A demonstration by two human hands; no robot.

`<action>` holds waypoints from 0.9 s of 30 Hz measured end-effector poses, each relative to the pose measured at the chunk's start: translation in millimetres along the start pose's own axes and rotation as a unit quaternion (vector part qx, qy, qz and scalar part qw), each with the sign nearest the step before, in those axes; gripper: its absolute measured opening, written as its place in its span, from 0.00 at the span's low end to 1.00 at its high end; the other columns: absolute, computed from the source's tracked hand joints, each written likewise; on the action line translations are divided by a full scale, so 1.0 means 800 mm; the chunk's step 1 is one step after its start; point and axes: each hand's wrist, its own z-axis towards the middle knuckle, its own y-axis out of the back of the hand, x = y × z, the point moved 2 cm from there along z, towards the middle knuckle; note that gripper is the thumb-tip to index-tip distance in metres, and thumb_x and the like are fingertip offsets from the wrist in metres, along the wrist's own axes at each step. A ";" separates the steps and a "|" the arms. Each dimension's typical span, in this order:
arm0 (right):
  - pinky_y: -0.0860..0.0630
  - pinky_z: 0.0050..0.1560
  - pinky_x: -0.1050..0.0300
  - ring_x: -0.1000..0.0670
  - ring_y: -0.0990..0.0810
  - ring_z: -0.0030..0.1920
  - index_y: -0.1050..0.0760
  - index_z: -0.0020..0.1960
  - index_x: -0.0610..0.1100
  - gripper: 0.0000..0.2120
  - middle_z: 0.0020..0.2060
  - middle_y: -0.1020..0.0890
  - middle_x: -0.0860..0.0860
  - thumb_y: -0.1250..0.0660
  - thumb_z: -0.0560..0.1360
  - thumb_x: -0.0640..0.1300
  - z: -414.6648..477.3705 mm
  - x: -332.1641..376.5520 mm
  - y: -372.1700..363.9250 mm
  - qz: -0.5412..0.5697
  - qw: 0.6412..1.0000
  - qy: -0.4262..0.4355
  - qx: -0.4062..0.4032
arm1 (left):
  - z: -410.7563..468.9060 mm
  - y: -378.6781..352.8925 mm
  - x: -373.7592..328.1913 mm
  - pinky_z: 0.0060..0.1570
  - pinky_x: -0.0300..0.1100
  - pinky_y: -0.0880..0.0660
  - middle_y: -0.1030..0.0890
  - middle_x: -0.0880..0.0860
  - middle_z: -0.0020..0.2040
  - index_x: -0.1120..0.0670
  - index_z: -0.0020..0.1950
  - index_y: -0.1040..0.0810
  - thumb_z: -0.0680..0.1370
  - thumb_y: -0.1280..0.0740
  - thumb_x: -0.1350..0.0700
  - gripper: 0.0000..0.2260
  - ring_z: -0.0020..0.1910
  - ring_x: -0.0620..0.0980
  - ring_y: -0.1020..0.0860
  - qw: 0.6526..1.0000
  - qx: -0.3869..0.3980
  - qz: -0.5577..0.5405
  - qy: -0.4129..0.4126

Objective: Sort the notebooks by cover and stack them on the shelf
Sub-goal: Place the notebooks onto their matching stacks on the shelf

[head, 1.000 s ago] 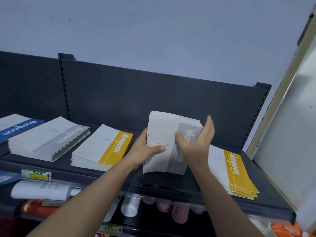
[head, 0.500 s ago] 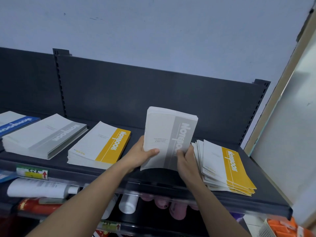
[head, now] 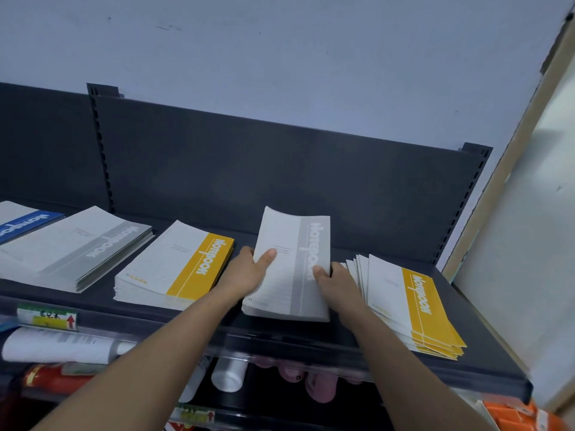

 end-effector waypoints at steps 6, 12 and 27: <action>0.26 0.53 0.52 0.45 0.24 0.53 0.29 0.59 0.37 0.19 0.54 0.23 0.45 0.41 0.80 0.52 0.008 -0.013 -0.012 -0.021 0.997 -0.061 0.040 | 0.005 0.002 0.000 0.50 0.42 0.33 0.29 0.56 0.67 0.61 0.74 0.40 0.81 0.45 0.48 0.25 0.54 0.51 0.30 0.996 0.029 0.047 0.071; 0.31 0.41 0.57 0.46 0.26 0.45 0.31 0.46 0.40 0.14 0.45 0.25 0.46 0.40 0.79 0.51 0.016 -0.018 -0.021 -0.052 0.996 -0.057 0.047 | 0.006 0.006 0.000 0.38 0.40 0.32 0.30 0.49 0.42 0.59 0.60 0.30 0.79 0.41 0.53 0.14 0.41 0.48 0.29 0.989 0.050 0.104 0.088; 0.33 0.42 0.59 0.48 0.28 0.43 0.27 0.55 0.36 0.18 0.50 0.21 0.44 0.38 0.79 0.52 0.009 -0.001 -0.017 -0.224 0.974 -0.025 0.022 | 0.011 0.002 0.000 0.50 0.43 0.25 0.22 0.54 0.57 0.56 0.62 0.26 0.78 0.40 0.48 0.17 0.54 0.54 0.23 0.960 0.061 0.267 0.065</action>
